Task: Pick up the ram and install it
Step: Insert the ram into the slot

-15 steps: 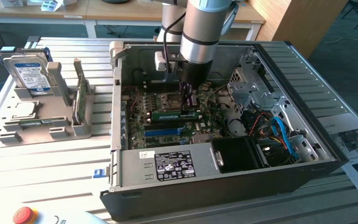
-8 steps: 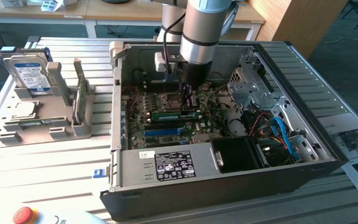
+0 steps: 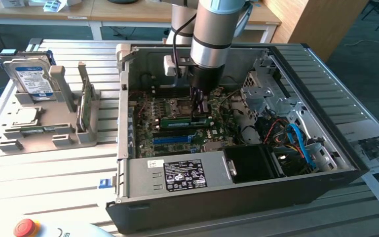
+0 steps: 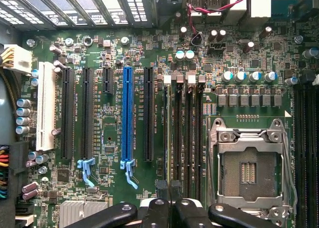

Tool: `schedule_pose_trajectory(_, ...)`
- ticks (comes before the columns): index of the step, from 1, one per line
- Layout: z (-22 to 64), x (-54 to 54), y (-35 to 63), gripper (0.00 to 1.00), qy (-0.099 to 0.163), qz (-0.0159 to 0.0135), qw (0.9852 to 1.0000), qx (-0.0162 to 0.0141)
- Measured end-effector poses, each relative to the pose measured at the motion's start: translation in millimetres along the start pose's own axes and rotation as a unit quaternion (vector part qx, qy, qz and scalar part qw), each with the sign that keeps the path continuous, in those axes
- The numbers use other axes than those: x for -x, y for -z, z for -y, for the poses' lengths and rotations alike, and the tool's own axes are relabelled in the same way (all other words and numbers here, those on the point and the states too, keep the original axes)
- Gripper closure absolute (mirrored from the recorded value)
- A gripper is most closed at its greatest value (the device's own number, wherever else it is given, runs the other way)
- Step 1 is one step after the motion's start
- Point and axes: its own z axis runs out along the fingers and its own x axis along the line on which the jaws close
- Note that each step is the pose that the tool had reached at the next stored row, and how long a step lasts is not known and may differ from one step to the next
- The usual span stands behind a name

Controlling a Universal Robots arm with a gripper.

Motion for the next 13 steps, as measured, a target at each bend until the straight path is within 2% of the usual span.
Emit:
schedule_pose_trajectory(8,0.1,0.1,-0.1,0.88,0.0,0.0002,1.0,-0.0002)
schedule_pose_trajectory(9,0.1,0.0,-0.1,0.82,0.0,0.0001,1.0,-0.0002)
schedule_pose_trajectory(11,0.0,0.0,-0.1,0.82,0.0,0.0001,1.0,-0.0001)
schedule_pose_trajectory(12,0.0,0.0,-0.1,0.75,0.0,0.0001,1.0,0.0)
schedule_pose_trajectory(13,0.0,0.0,0.0,0.75,0.0,0.0,1.0,0.0)
